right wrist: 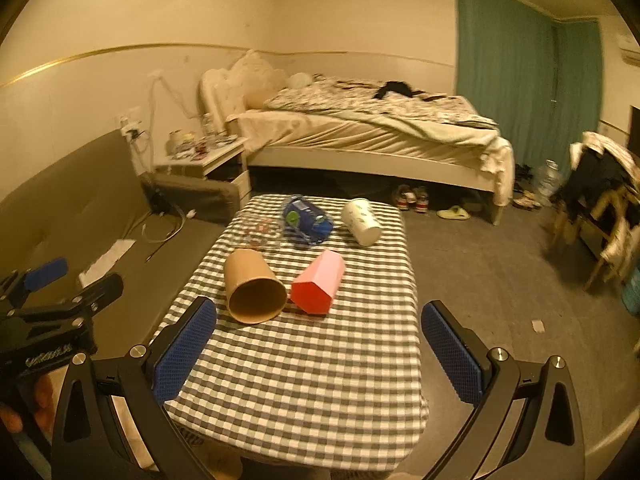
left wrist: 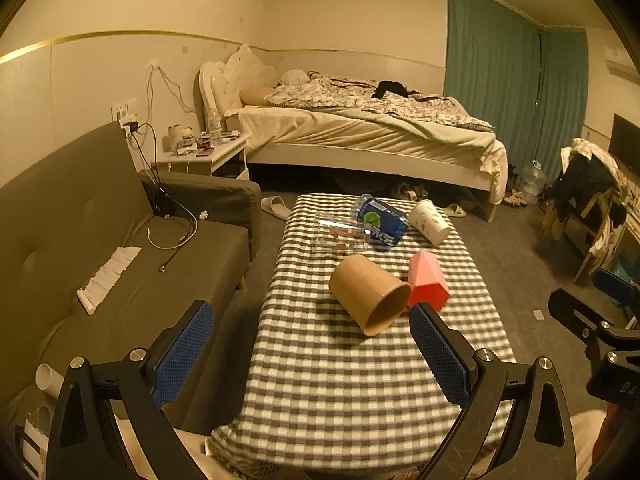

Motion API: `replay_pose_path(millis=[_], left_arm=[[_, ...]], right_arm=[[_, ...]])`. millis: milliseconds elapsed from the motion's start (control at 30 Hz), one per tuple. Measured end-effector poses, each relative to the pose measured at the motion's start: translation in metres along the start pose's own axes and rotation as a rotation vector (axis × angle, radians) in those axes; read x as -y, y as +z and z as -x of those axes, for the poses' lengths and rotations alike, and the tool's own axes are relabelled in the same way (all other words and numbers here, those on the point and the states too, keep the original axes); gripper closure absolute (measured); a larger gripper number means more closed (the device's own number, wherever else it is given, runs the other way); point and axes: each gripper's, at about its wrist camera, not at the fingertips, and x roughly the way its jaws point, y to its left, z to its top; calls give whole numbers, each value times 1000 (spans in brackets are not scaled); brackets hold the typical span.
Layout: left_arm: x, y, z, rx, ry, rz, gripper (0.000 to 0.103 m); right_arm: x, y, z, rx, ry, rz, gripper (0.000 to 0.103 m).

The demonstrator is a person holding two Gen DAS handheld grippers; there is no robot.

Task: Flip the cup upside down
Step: 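Reach the right tool to the lying blue-labelled bottle and grasp it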

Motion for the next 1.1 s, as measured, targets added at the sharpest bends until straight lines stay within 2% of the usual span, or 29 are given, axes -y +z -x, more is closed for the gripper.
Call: replay_pose_path(millis=[67, 267, 400, 533, 633, 800, 933, 1100], left_arm=[[-2, 7, -16, -9, 9, 4, 2], [-12, 32, -77, -34, 60, 18, 2], [-25, 48, -122, -55, 104, 35, 2], [-35, 60, -168, -85, 177, 4, 2], [-44, 62, -195, -105, 199, 0, 2], [-56, 50, -231, -162, 210, 6, 2], [-59, 36, -254, -220, 215, -4, 2], [-63, 26, -266, -250, 214, -22, 2]], right_arm=[[3, 8, -14, -18, 23, 17, 0], [16, 49, -90, -90, 89, 72, 0], [13, 85, -155, -124, 121, 165, 0], [9, 112, -237, -220, 175, 223, 0], [3, 122, -293, -261, 175, 272, 0], [-7, 125, -363, -322, 207, 325, 1], [-16, 127, -403, -361, 222, 385, 3], [-21, 127, -438, -416, 237, 411, 5]])
